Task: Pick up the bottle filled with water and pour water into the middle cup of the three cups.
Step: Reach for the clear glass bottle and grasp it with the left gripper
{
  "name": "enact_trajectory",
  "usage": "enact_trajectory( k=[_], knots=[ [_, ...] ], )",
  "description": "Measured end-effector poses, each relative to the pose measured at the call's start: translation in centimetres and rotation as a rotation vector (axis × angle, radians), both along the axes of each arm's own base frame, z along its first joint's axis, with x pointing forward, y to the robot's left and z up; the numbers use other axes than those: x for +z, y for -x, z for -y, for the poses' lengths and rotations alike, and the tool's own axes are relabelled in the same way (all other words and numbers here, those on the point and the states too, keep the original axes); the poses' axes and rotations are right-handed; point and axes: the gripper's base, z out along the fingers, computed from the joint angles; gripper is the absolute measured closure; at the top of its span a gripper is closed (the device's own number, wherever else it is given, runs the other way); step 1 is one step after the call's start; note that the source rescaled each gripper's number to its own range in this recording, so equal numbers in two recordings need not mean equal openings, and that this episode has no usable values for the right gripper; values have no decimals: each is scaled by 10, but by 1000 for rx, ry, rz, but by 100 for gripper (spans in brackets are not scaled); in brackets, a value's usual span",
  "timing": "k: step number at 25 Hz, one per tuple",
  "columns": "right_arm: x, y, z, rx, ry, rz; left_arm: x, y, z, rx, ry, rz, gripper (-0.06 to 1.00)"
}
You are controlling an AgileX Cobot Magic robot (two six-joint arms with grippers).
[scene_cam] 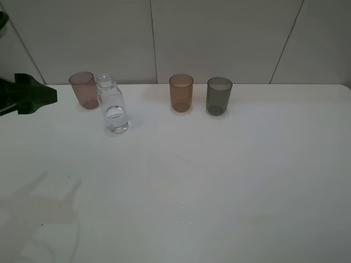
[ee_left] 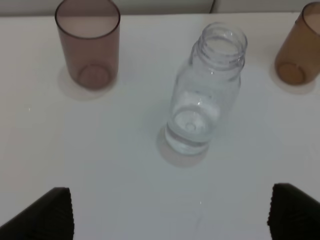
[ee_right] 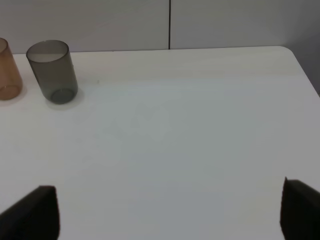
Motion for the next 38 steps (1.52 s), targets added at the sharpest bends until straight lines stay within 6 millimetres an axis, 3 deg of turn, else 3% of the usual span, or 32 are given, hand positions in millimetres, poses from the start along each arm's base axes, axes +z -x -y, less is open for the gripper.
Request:
enact_trajectory(
  k=[6, 14, 20, 38],
  knots=[
    [0, 0, 0, 0, 0, 0, -44, -6, 24, -37, -59, 145, -6],
    [0, 0, 0, 0, 0, 0, -97, -24, 34, 54, -38, 309, -6],
    [0, 0, 0, 0, 0, 0, -135, -31, 43, 2, -61, 266, -6],
    [0, 0, 0, 0, 0, 0, -165, -97, 76, 1, -41, 316, -6]
  ],
)
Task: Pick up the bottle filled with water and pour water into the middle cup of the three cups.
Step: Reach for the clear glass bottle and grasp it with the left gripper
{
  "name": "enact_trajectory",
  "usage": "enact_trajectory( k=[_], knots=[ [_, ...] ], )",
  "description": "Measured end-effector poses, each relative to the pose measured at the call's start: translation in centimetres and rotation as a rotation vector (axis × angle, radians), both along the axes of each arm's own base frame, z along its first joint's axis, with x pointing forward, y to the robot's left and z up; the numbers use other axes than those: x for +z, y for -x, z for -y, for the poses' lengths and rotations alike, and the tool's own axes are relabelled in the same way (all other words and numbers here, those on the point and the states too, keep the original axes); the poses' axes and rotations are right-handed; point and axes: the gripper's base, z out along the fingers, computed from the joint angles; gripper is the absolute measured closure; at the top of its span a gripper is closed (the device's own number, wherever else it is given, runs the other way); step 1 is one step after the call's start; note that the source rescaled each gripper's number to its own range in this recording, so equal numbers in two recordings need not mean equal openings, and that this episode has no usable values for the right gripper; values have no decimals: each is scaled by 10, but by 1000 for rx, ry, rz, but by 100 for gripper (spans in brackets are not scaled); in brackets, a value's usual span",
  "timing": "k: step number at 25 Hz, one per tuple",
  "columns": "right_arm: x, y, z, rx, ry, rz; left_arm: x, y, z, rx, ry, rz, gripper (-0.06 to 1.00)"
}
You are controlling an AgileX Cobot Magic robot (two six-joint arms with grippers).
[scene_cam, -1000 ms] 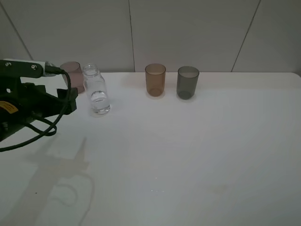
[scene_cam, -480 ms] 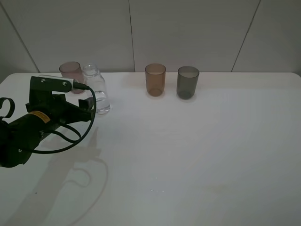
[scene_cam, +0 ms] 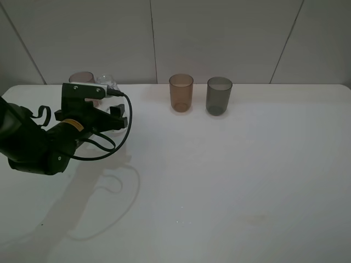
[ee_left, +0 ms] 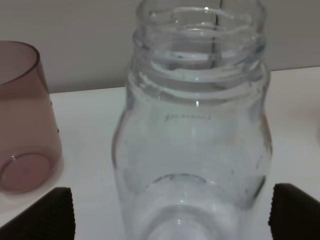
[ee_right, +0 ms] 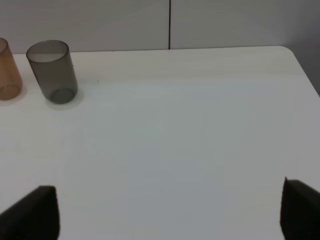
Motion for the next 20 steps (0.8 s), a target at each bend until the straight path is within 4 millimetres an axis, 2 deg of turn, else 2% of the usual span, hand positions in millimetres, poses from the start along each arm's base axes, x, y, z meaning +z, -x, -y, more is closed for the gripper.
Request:
enact_trajectory(
  k=[12, 20],
  knots=[
    [0, 0, 0, 0, 0, 0, -17, -31, 15, -2, 14, 31, -6],
    [0, 0, 0, 0, 0, 0, -29, -41, 20, -2, 13, 31, -6]
  ],
)
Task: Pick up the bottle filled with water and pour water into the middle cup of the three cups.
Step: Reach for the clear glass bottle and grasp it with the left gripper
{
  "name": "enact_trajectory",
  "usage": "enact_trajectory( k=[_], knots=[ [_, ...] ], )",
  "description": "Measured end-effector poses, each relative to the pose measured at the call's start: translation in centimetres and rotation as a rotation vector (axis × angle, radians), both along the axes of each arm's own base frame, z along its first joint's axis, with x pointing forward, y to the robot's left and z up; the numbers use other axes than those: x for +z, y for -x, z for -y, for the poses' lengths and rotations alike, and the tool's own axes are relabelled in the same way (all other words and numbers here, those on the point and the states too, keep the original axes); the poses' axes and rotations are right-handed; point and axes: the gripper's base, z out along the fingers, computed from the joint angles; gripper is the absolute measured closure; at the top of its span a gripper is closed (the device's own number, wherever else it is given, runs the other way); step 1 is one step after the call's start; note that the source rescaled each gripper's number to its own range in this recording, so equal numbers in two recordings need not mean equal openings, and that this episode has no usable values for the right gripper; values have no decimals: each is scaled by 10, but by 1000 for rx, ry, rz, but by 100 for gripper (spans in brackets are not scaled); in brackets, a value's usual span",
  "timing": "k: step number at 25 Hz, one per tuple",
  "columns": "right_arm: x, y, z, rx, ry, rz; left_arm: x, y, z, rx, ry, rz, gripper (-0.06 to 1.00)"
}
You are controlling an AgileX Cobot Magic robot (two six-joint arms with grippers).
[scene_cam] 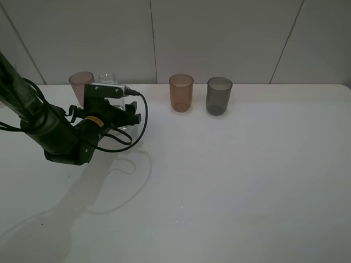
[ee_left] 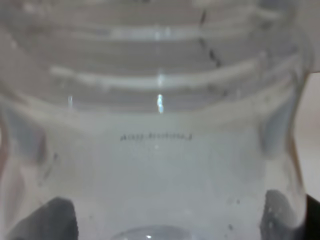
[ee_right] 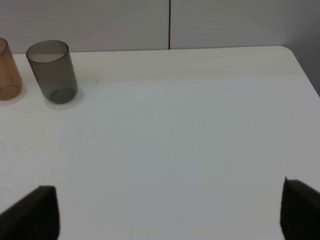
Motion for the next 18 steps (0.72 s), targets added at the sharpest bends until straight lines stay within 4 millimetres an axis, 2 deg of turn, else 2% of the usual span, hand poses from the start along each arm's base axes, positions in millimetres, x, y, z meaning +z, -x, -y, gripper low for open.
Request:
enact_trajectory(
  k=[9, 10, 11, 12, 13, 14, 18],
  knots=[
    [0, 0, 0, 0, 0, 0, -6, -6, 3, 0, 2, 3, -3],
    [0, 0, 0, 0, 0, 0, -6, -6, 3, 0, -1, 4, 4],
    [0, 0, 0, 0, 0, 0, -6, -6, 3, 0, -2, 4, 20],
    [0, 0, 0, 0, 0, 0, -6, -6, 3, 1, -3, 4, 50],
    [0, 0, 0, 0, 0, 0, -6, -6, 3, 2, -6, 4, 89],
    [0, 0, 0, 0, 0, 0, -6, -6, 3, 2, -7, 5, 94],
    [0, 0, 0, 0, 0, 0, -6, -6, 3, 2, -7, 4, 93]
  ],
)
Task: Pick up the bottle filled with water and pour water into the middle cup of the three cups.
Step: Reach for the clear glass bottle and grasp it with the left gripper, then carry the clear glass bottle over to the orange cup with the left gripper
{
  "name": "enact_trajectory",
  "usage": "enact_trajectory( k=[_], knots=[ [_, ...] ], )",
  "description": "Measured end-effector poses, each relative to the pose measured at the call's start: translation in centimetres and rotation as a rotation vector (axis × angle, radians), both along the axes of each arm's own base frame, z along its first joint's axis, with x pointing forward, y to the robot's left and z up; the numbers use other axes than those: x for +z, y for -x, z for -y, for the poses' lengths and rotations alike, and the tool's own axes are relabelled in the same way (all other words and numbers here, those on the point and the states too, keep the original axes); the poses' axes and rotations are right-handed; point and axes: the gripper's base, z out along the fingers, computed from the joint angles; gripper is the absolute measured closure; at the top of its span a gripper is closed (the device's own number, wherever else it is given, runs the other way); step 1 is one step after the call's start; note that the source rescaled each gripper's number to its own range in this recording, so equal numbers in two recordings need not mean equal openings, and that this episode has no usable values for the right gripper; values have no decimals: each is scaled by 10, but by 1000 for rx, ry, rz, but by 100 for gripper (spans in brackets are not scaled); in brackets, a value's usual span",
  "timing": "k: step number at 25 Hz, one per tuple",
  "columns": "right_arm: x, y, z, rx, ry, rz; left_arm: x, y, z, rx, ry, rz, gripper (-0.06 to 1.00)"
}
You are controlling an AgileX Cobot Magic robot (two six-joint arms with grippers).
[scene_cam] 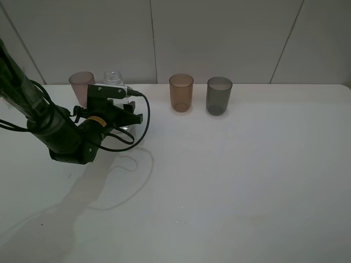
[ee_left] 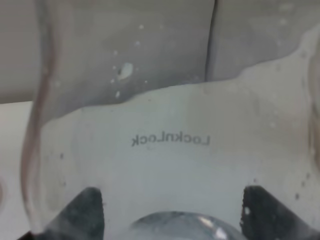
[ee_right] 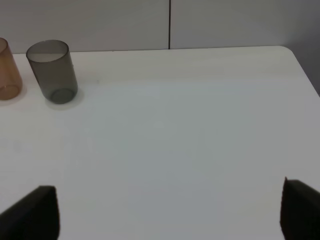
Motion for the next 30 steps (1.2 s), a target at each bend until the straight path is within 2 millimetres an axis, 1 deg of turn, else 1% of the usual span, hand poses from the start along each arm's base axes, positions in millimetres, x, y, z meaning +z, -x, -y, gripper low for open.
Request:
enact_trajectory(
  k=[13, 15, 17, 20, 23, 26, 30],
  knots=[
    [0, 0, 0, 0, 0, 0, 0, 0, 0, 0, 0, 0, 93],
    [0, 0, 0, 0, 0, 0, 3, -1, 0, 3, 0, -2, 93],
    [0, 0, 0, 0, 0, 0, 13, -2, 0, 11, -19, 3, 93],
    [0, 0, 0, 0, 0, 0, 40, -4, 1, -1, -91, 13, 93],
    [0, 0, 0, 0, 0, 0, 64, -4, 2, -46, -207, 0, 93],
    [0, 0, 0, 0, 0, 0, 77, -1, 3, -101, -332, -43, 93],
    [0, 0, 0, 0, 0, 0, 94, -1, 7, -174, -429, -169, 93]
  ],
)
